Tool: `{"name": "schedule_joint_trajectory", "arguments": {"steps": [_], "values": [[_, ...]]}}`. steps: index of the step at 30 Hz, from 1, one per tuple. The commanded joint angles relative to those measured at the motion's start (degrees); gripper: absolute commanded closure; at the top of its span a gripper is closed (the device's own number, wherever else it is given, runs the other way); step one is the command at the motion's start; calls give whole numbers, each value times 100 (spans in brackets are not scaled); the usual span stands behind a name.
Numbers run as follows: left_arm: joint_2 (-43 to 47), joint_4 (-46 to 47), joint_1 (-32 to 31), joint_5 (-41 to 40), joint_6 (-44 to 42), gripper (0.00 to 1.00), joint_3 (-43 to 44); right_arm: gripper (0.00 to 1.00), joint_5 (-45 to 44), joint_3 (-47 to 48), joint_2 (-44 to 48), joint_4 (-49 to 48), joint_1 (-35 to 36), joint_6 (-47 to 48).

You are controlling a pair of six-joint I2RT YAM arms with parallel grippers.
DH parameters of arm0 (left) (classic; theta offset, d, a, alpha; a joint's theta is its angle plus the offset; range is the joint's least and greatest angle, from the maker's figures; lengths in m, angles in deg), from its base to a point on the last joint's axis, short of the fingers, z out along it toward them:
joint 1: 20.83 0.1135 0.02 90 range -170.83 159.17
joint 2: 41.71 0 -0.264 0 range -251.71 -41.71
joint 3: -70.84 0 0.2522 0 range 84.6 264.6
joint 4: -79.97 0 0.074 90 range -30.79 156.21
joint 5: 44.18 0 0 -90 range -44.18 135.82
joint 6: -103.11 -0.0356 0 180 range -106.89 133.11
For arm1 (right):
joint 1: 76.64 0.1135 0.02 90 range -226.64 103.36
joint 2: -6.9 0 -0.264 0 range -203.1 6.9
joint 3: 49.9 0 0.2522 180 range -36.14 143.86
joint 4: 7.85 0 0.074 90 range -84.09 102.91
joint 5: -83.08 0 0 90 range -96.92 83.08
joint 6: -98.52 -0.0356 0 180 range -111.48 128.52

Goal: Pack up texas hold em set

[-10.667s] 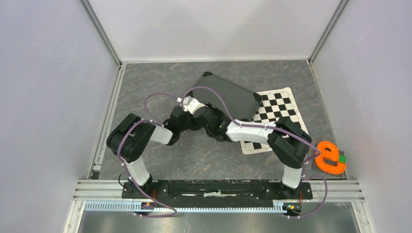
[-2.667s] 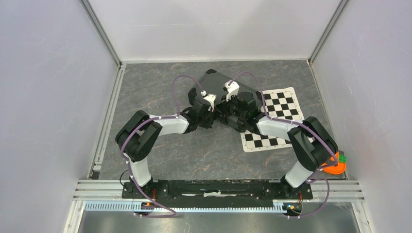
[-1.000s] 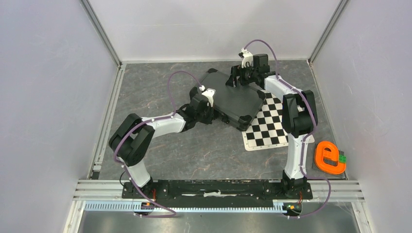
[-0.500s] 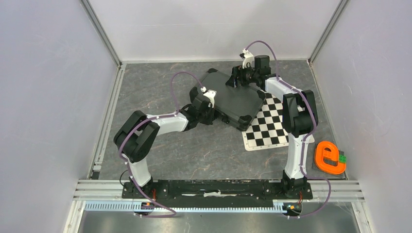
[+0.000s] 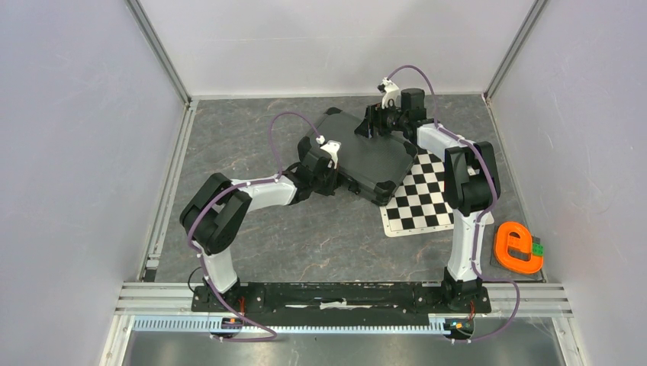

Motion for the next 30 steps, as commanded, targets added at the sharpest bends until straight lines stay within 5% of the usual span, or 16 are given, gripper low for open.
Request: {"name": "schedule_joint_trajectory", "arguments": {"steps": [1, 30], "values": [[-201, 175, 26, -155, -240, 98, 191, 18, 91, -376, -135, 820, 163, 0], [-399, 1408, 26, -305, -239, 98, -403, 21, 112, -526, -97, 760, 284, -65]]}}
